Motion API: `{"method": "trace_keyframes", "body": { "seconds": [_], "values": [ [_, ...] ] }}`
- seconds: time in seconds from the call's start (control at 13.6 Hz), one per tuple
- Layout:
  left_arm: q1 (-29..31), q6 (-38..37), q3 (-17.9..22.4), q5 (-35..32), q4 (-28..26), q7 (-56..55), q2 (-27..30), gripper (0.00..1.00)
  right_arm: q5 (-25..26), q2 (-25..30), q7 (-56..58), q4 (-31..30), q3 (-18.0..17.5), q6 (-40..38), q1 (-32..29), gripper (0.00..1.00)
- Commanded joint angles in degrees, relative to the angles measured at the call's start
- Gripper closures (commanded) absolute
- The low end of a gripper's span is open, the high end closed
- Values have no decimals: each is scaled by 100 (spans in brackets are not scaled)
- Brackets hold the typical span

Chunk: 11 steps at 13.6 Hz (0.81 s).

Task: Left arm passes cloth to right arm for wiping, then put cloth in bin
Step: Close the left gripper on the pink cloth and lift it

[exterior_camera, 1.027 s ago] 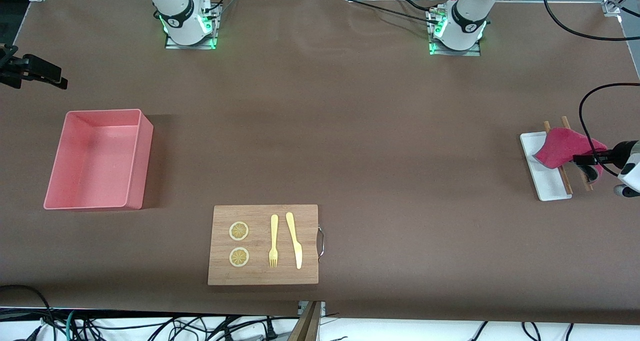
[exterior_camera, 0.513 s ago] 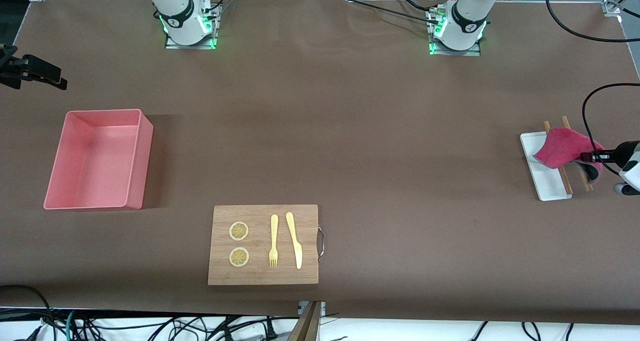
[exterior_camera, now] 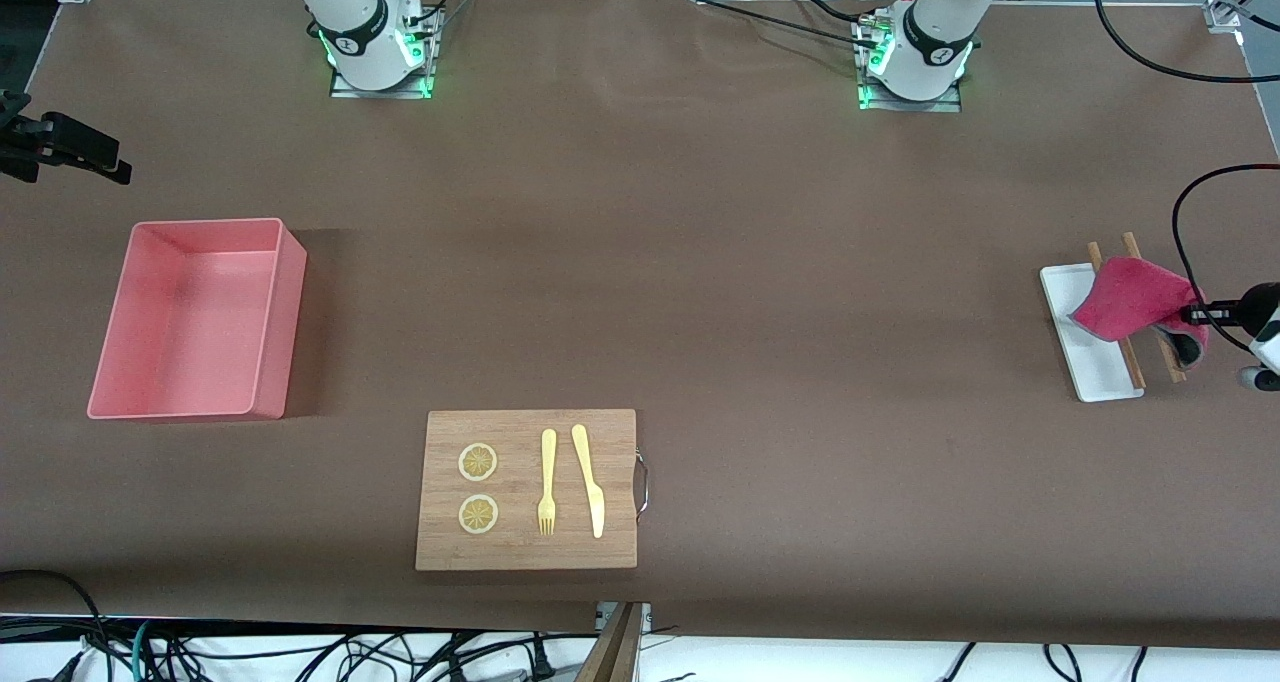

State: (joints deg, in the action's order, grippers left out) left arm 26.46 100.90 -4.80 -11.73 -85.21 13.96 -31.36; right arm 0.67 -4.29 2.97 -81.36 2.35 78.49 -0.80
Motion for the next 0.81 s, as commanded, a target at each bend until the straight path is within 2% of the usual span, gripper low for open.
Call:
{"method": "trace_keyframes", "body": {
  "seconds": [0.0,0.15,0.37,0.73],
  "values": [
    [-9,-124,-65,-111,268,333,-2,100,-76,-11,90,50,-33,26,-87,0],
    [-44,-167,-109,-93,382,397,86,100,-85,-19,90,50,-42,43,-78,0],
    [-307,-754,-118,-84,776,379,209,100,-58,-143,90,50,-33,105,-87,0],
    [-1263,-2169,-109,-102,1804,335,297,100,-58,-187,99,24,-59,184,-52,0]
  ]
}}
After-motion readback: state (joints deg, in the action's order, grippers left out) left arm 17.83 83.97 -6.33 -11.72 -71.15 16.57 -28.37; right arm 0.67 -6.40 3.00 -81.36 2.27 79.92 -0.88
